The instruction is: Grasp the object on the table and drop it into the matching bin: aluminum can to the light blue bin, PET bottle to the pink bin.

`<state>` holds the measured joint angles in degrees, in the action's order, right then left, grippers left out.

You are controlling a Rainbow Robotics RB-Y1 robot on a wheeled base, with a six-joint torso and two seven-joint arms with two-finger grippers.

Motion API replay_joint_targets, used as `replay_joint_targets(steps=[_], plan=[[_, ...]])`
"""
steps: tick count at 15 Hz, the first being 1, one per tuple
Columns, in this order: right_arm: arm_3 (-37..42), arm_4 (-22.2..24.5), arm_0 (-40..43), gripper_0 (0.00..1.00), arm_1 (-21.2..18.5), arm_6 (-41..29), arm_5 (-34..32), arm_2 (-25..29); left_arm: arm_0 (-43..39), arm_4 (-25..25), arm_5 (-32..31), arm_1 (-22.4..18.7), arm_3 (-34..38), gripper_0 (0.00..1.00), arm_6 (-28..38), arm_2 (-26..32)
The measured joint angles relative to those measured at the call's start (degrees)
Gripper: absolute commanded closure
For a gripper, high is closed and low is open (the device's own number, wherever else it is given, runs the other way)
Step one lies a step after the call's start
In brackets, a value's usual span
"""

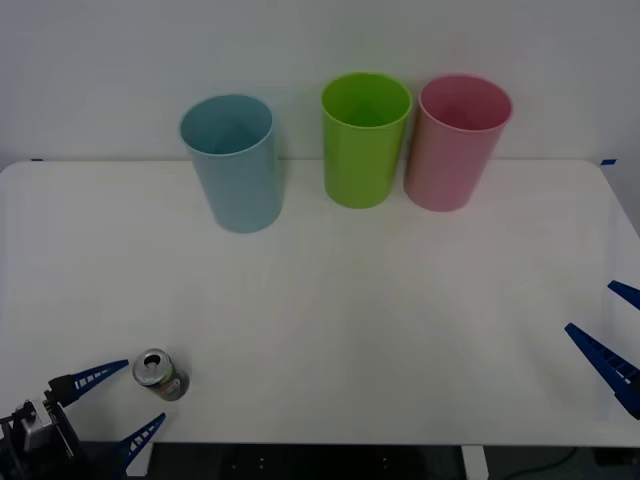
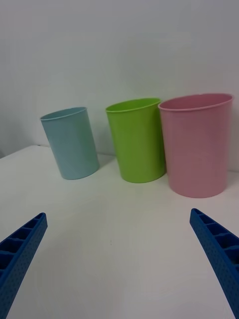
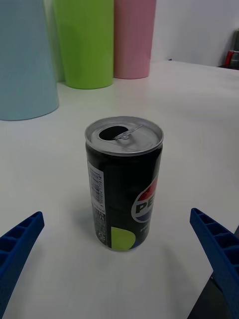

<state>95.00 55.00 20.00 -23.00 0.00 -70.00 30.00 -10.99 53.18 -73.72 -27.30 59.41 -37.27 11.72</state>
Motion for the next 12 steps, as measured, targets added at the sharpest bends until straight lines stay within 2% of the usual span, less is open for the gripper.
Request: replay_joint_targets(steps=[7,12], plan=[[0.00,0.00,0.00,0.00,0.00,0.00,0.00,0.00,2.91,0.93,0.76,3.90,-1.82,0.00,-0.88,-0.55],[0.00,0.00,0.00,0.00,0.00,0.00,0.00,0.00,5.11,2.05,0.95,5.11,-3.60,0.00,-1.61,-0.56]])
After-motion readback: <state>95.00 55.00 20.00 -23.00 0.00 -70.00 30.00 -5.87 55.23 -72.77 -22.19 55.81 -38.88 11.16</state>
